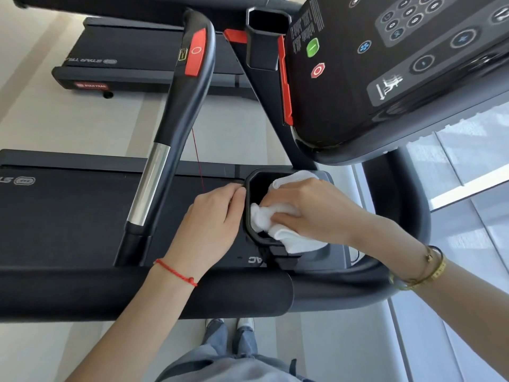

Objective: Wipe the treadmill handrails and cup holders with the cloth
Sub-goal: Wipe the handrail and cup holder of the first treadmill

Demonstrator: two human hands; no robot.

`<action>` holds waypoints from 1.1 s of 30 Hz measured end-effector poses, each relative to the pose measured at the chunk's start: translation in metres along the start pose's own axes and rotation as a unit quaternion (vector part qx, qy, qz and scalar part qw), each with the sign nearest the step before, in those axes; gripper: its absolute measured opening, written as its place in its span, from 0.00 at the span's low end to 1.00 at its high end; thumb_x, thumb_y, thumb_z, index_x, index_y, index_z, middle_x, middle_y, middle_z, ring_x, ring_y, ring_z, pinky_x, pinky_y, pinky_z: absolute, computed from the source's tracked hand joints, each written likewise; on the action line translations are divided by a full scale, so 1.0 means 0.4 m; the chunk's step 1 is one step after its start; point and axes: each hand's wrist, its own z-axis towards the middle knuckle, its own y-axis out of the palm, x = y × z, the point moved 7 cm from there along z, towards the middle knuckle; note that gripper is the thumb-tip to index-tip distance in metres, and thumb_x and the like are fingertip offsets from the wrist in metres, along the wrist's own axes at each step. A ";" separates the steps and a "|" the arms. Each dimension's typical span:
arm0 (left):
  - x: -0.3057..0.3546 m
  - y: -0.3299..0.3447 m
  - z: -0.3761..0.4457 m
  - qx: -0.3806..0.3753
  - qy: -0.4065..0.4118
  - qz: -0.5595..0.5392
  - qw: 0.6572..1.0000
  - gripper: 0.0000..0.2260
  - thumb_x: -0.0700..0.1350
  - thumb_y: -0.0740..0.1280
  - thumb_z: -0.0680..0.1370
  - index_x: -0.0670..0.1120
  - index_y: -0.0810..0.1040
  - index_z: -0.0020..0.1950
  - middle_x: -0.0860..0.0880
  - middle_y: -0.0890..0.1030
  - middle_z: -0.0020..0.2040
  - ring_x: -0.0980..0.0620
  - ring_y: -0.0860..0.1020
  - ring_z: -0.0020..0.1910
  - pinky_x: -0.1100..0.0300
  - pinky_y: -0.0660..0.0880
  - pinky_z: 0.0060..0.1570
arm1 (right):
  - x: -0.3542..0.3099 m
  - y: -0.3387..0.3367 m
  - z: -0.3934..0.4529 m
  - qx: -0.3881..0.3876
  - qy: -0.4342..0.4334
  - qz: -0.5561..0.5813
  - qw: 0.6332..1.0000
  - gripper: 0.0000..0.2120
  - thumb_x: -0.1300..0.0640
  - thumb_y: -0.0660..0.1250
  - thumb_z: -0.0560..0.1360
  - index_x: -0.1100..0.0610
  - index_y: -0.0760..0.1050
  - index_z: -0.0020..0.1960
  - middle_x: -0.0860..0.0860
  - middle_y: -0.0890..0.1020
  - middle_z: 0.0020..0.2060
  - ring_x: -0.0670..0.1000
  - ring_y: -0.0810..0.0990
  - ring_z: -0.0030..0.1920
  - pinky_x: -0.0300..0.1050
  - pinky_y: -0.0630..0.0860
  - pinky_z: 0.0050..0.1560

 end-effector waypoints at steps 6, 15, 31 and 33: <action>0.003 -0.001 -0.001 0.010 0.000 0.004 1.000 0.15 0.51 0.56 0.83 0.46 0.79 0.55 0.54 0.77 0.34 0.53 0.77 0.35 0.49 0.76 0.43 | 0.017 0.037 0.043 -0.005 -0.008 -0.167 0.986 0.09 0.51 0.60 0.77 0.47 0.79 0.51 0.45 0.79 0.44 0.50 0.79 0.47 0.45 0.72 0.40; 0.003 0.000 0.000 0.004 -0.007 0.000 1.000 0.15 0.52 0.57 0.82 0.50 0.78 0.62 0.60 0.74 0.34 0.64 0.75 0.34 0.65 0.68 0.38 | 0.033 0.088 0.061 -0.136 -0.027 -0.289 0.947 0.24 0.33 0.56 0.75 0.51 0.78 0.51 0.48 0.79 0.46 0.56 0.81 0.48 0.45 0.71 0.33; 0.000 0.005 0.000 -0.011 -0.009 -0.014 1.000 0.16 0.52 0.56 0.82 0.50 0.77 0.64 0.61 0.75 0.38 0.64 0.74 0.34 0.65 0.68 0.41 | 0.048 0.046 0.036 -0.088 0.095 -0.167 0.977 0.11 0.44 0.58 0.77 0.43 0.78 0.52 0.44 0.74 0.38 0.55 0.75 0.48 0.52 0.79 0.41; -0.001 0.006 0.001 -0.010 -0.007 -0.016 1.000 0.15 0.52 0.57 0.82 0.50 0.77 0.63 0.61 0.75 0.38 0.65 0.74 0.34 0.68 0.67 0.38 | 0.035 0.022 0.016 -0.031 0.097 -0.147 0.984 0.11 0.47 0.57 0.79 0.40 0.77 0.54 0.44 0.75 0.38 0.52 0.77 0.43 0.51 0.80 0.41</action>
